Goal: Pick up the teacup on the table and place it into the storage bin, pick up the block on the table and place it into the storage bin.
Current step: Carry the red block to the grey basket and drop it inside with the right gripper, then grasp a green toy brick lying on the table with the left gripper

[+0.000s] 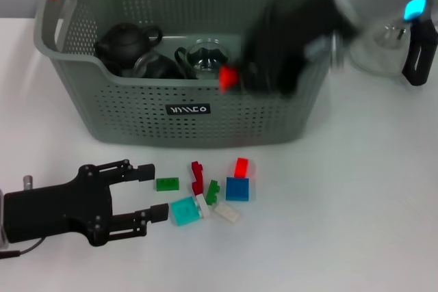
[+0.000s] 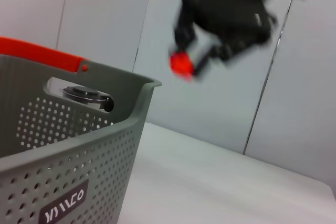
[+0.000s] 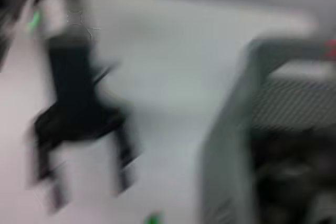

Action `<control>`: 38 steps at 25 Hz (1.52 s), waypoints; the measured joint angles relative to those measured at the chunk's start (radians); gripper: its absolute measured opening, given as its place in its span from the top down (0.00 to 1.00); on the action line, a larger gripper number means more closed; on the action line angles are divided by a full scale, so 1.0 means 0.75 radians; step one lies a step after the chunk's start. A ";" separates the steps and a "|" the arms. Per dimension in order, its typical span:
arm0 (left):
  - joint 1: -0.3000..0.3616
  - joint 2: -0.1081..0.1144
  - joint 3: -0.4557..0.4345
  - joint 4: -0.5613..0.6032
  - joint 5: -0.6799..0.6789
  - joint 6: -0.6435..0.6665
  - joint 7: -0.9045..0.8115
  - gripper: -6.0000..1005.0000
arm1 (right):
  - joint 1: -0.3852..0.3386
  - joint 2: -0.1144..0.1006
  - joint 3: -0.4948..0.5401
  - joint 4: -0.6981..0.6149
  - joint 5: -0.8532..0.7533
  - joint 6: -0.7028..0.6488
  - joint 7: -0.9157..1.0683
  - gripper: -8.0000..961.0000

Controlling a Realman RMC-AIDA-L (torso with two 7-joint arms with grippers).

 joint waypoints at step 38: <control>-0.014 0.006 -0.014 0.011 -0.002 0.029 0.001 0.27 | 0.034 -0.016 0.257 0.343 -0.076 0.432 -0.007 0.23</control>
